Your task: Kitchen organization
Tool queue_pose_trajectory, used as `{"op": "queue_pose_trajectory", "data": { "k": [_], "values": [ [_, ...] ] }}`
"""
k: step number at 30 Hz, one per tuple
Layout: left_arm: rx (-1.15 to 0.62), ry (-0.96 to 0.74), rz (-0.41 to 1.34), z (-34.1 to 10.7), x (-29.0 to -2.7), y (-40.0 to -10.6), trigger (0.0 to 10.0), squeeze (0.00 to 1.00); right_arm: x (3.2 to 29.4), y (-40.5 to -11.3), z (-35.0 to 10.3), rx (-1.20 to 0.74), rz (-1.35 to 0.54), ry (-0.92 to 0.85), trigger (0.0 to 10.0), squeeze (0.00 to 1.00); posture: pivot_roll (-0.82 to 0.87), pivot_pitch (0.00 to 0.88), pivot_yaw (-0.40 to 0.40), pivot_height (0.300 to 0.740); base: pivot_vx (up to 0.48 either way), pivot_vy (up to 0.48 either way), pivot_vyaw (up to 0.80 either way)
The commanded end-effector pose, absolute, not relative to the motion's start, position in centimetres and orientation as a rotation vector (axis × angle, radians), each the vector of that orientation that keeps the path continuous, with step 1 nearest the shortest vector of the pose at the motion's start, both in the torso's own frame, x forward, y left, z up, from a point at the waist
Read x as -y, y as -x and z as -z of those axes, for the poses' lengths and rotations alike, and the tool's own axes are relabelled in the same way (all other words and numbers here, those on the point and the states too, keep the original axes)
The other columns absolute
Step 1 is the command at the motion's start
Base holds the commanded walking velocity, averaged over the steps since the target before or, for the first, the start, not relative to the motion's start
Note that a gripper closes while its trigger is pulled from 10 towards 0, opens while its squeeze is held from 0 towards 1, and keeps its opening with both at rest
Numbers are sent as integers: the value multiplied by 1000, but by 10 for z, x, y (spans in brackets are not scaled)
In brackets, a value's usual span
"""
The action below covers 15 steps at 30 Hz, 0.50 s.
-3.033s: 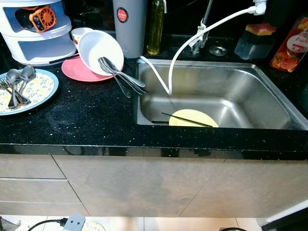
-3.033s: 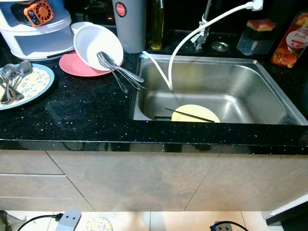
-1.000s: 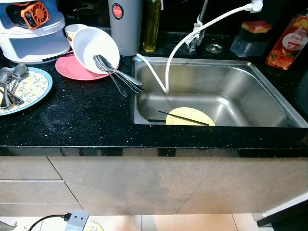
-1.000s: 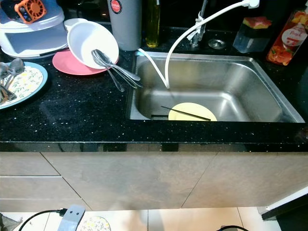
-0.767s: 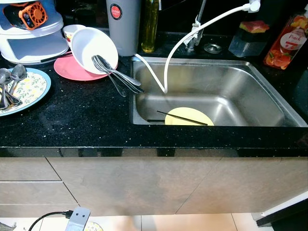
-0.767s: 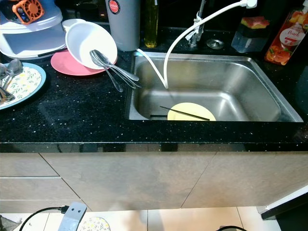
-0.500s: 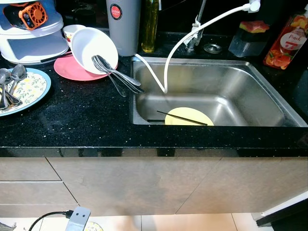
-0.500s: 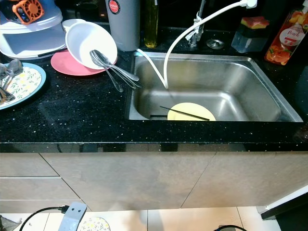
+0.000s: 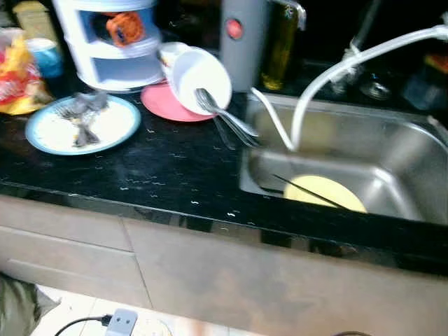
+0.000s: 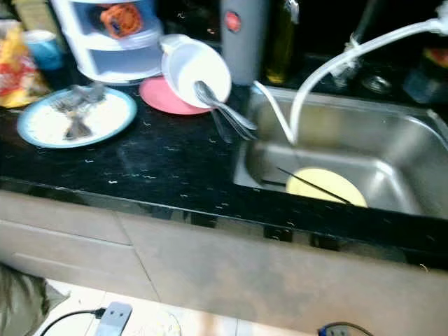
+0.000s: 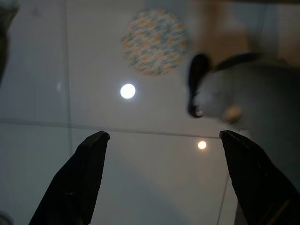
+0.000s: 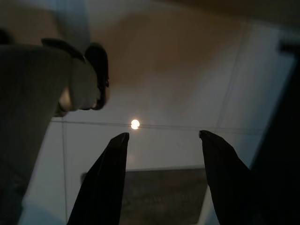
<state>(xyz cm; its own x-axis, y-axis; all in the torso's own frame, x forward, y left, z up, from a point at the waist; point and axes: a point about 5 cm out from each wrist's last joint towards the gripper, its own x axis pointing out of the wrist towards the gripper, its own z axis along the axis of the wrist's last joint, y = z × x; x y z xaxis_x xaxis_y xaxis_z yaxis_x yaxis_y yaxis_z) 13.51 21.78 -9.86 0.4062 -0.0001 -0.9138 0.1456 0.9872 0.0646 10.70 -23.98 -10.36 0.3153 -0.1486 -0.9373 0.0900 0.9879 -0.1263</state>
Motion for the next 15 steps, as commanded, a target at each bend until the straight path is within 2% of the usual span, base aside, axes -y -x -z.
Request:
{"op": "queue_pose_trajectory", "data": {
  "k": [1,5,10,15],
  "values": [
    [-1181,-144,101,102,-216,-127,10000,0,243,-99,105,-1257,155,64,10000,0,26,54,-64,740,0,0,800],
    [-1177,-153,105,101,-217,-129,10000,0,243,-96,105,-1261,170,64,10000,0,20,52,-62,740,0,0,800],
    [-1164,-157,114,99,-216,-136,10000,0,245,-95,106,-1270,200,61,10000,0,19,51,-61,740,0,0,0],
    [-1175,-167,133,99,-216,-136,10000,0,248,-103,103,-1255,204,62,10000,0,13,43,-55,740,0,-418,0]
  ]
}}
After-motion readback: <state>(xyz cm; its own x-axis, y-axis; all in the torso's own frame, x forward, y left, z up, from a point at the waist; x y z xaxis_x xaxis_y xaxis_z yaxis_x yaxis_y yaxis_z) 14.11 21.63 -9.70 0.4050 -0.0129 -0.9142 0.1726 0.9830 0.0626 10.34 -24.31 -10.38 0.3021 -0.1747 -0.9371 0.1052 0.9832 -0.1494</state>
